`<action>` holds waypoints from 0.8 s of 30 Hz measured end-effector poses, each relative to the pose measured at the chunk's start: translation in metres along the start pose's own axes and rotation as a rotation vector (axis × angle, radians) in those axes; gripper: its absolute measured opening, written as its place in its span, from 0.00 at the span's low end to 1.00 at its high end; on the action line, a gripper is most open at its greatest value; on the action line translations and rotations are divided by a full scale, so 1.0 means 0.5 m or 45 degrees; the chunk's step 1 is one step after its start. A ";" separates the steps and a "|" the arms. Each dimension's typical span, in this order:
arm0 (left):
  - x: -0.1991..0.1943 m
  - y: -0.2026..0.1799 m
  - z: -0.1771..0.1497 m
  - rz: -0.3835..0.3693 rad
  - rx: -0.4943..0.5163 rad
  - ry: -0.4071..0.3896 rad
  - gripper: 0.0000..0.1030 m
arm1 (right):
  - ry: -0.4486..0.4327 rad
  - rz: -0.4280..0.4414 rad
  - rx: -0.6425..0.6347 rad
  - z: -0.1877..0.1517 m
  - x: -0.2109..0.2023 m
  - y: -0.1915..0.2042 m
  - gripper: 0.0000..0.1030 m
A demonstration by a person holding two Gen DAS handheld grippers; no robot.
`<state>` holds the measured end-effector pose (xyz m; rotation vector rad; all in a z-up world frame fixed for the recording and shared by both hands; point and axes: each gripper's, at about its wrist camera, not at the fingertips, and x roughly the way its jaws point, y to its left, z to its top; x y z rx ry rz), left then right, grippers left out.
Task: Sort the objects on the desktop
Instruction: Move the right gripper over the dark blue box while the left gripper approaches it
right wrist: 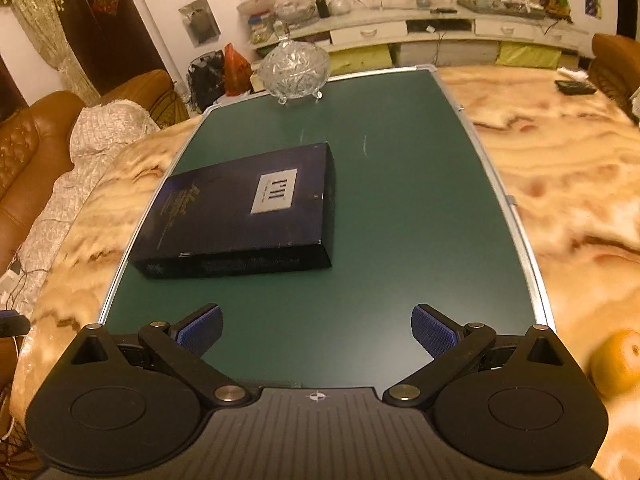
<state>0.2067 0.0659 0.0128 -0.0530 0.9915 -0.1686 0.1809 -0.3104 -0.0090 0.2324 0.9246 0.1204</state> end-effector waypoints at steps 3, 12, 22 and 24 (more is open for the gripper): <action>0.062 -0.003 0.042 0.055 0.009 0.019 0.94 | 0.034 0.016 0.001 0.041 0.054 -0.002 1.00; 0.212 -0.012 0.111 0.064 -0.031 0.076 0.94 | 0.094 0.046 0.025 0.131 0.199 -0.002 1.00; 0.299 -0.046 0.132 0.084 0.040 0.110 0.96 | 0.185 0.033 -0.028 0.149 0.315 0.025 1.00; 0.305 -0.055 0.135 0.071 0.056 0.107 0.96 | 0.205 0.033 -0.032 0.146 0.329 0.026 1.00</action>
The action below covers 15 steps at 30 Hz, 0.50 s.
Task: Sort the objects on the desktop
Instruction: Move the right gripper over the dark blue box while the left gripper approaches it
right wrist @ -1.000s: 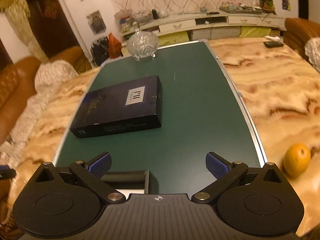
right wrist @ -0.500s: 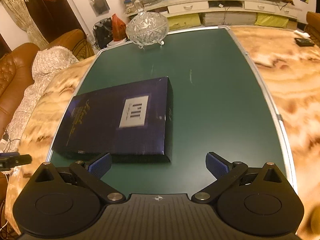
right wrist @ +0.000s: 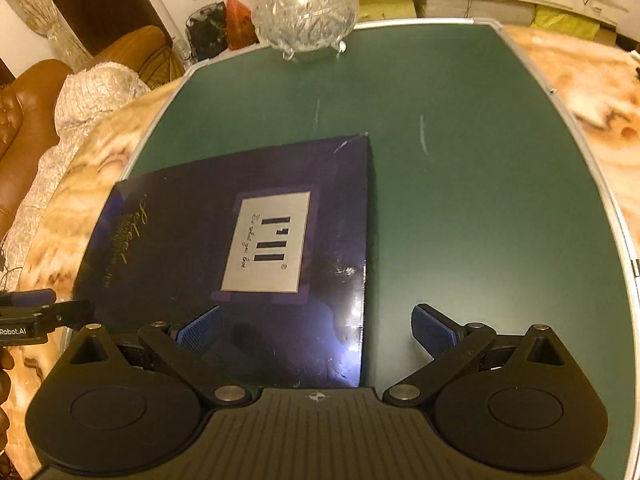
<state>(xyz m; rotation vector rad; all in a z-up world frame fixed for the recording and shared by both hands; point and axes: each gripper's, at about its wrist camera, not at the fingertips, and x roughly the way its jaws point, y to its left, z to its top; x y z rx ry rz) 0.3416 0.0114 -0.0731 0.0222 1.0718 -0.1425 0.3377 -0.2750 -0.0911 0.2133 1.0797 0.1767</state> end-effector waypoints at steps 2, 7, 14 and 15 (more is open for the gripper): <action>0.004 -0.007 0.001 -0.017 0.009 0.001 0.96 | 0.012 0.008 -0.001 0.001 0.009 0.000 1.00; 0.006 -0.027 -0.004 -0.053 0.022 -0.014 0.90 | 0.042 0.084 0.043 0.004 0.023 -0.004 1.00; 0.001 -0.043 -0.006 -0.047 0.036 -0.025 0.85 | 0.011 0.066 0.000 0.000 0.017 0.008 0.99; 0.000 -0.044 -0.006 -0.043 0.036 -0.026 0.84 | 0.005 0.061 -0.003 0.001 0.015 0.009 0.98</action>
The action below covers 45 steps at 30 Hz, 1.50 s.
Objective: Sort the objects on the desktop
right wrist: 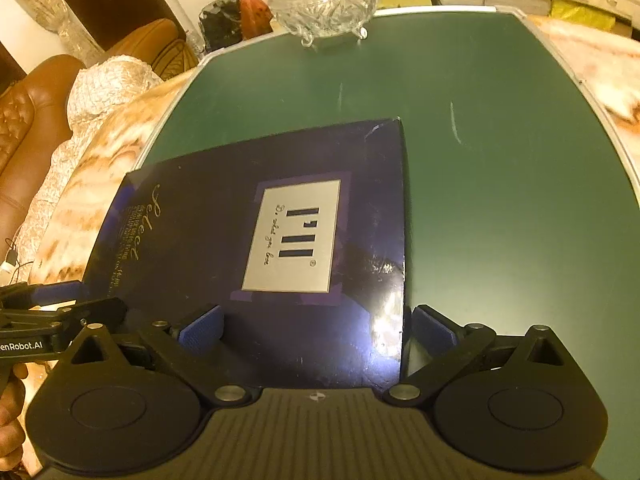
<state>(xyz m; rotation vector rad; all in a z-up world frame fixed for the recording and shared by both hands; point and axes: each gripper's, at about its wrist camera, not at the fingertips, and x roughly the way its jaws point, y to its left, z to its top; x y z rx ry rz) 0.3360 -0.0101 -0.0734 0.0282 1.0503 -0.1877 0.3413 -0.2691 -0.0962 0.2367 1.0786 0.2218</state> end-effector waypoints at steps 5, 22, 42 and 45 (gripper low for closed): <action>-0.007 -0.003 0.001 0.024 0.001 -0.006 0.79 | -0.025 -0.028 -0.023 -0.002 -0.009 0.005 0.95; -0.078 -0.003 0.015 0.005 0.031 -0.080 0.42 | -0.143 -0.084 -0.092 0.009 -0.076 0.028 0.26; -0.005 0.065 0.010 0.069 -0.125 -0.010 0.94 | -0.057 -0.075 -0.122 0.010 -0.031 0.073 1.00; 0.002 0.066 0.011 0.067 -0.130 -0.018 0.95 | -0.028 -0.088 -0.126 0.012 -0.013 0.079 1.00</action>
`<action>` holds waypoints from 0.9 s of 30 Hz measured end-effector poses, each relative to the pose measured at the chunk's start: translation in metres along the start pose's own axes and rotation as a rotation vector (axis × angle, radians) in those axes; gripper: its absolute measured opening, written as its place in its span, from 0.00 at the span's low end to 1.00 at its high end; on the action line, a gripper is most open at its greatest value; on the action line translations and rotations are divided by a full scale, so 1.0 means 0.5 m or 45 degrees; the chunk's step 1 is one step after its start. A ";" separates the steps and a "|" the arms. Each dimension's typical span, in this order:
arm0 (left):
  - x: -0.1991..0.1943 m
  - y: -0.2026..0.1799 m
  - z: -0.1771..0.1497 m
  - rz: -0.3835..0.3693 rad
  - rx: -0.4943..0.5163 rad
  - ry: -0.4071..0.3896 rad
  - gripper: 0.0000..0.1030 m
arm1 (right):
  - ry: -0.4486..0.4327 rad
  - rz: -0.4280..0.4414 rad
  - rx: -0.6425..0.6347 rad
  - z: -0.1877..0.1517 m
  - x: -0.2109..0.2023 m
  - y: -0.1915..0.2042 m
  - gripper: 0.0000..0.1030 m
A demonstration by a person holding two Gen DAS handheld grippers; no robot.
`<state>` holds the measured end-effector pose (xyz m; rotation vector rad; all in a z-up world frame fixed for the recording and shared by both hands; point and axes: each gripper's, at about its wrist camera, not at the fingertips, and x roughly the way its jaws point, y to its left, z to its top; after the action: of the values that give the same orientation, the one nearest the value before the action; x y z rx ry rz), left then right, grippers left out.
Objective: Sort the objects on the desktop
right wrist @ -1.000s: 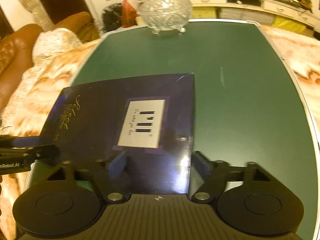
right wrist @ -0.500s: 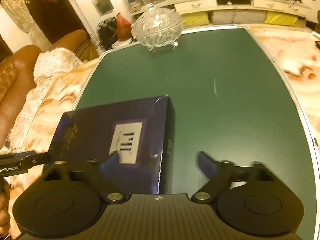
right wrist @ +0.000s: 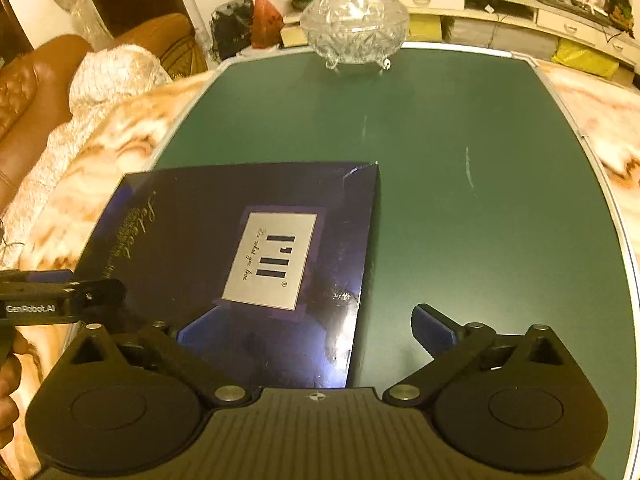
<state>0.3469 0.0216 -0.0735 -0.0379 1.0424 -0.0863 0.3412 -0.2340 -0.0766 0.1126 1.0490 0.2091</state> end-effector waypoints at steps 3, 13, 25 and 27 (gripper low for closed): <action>0.008 0.006 0.003 -0.022 -0.013 0.006 0.98 | 0.024 0.023 0.015 0.001 0.019 0.002 1.00; 0.028 0.017 0.031 -0.063 -0.020 0.032 0.98 | 0.035 0.043 0.026 0.021 0.048 0.004 1.00; 0.039 -0.013 0.031 -0.109 0.042 0.031 1.00 | 0.048 0.078 0.093 0.027 0.062 -0.014 1.00; 0.037 -0.029 0.025 -0.112 0.070 0.021 1.00 | 0.026 0.047 0.083 0.024 0.056 -0.015 1.00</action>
<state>0.3660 0.0051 -0.0822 -0.0330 1.0547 -0.1955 0.3658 -0.2350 -0.0959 0.1893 1.0751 0.2097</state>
